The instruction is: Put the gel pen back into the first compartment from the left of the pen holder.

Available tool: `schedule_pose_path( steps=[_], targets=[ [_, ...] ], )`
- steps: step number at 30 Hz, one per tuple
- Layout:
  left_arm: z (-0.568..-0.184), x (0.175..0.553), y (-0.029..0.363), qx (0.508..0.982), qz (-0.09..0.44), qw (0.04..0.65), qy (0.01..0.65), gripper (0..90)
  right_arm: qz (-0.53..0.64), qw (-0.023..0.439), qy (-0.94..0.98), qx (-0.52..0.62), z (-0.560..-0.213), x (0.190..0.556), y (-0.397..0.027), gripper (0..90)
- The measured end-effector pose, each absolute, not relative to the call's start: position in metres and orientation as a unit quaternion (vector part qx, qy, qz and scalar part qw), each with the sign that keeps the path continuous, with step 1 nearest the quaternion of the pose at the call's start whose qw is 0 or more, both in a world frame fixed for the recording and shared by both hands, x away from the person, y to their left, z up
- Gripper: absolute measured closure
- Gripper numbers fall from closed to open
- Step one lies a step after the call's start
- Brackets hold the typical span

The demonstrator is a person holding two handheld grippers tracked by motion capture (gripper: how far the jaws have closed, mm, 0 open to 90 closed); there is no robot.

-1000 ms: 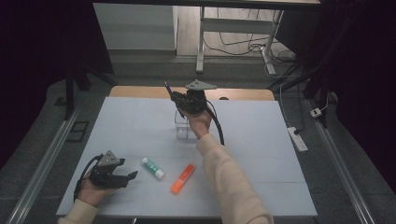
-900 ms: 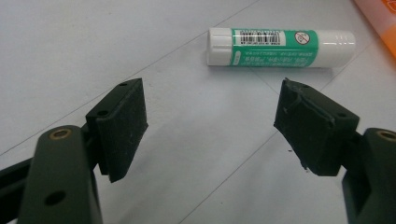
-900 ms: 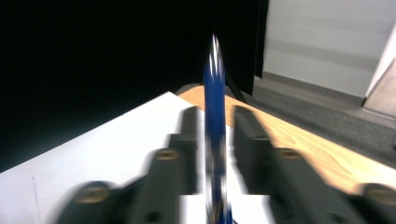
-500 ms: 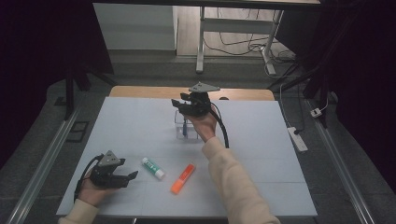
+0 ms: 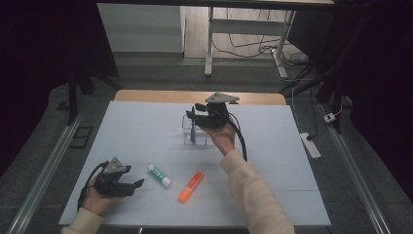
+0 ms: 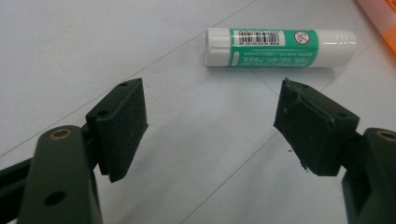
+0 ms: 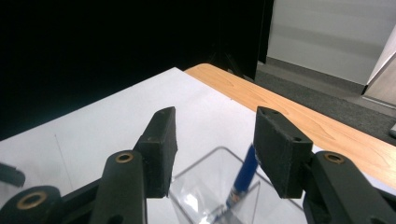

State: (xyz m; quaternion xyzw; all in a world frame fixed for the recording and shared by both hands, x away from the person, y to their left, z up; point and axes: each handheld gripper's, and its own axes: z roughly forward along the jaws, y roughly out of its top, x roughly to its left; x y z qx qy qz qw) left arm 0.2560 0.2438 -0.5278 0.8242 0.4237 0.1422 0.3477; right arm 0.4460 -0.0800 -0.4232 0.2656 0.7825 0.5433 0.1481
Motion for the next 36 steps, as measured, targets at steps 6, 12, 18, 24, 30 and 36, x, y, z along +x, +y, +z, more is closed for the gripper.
schedule_pose_path(
  steps=[6, 12, 18, 24, 30, 36],
  targets=[
    [-0.528, 0.256, 0.244, 0.824, 0.143, 0.346, 0.424, 25.0, 0.543, 0.145, 0.785, 0.261, -0.425, 0.435, -0.096, 49.0],
    [-0.527, 0.256, 0.242, 0.824, 0.144, 0.347, 0.424, 25.0, 0.537, 0.14, 0.79, 0.26, -0.431, 0.425, -0.113, 48.7],
    [-0.527, 0.256, 0.243, 0.822, 0.146, 0.347, 0.426, 25.0, 0.534, 0.131, 0.793, 0.26, -0.438, 0.418, -0.125, 47.9],
    [-0.527, 0.256, 0.243, 0.822, 0.146, 0.348, 0.427, 25.0, 0.533, 0.12, 0.796, 0.26, -0.447, 0.412, -0.134, 46.7],
    [-0.527, 0.256, 0.243, 0.822, 0.146, 0.348, 0.427, 25.0, 0.528, 0.107, 0.805, 0.25, -0.454, 0.402, -0.139, 43.9],
    [-0.527, 0.256, 0.244, 0.822, 0.145, 0.348, 0.427, 25.0, 0.519, 0.1, 0.816, 0.234, -0.46, 0.392, -0.143, 41.4]
  ],
)
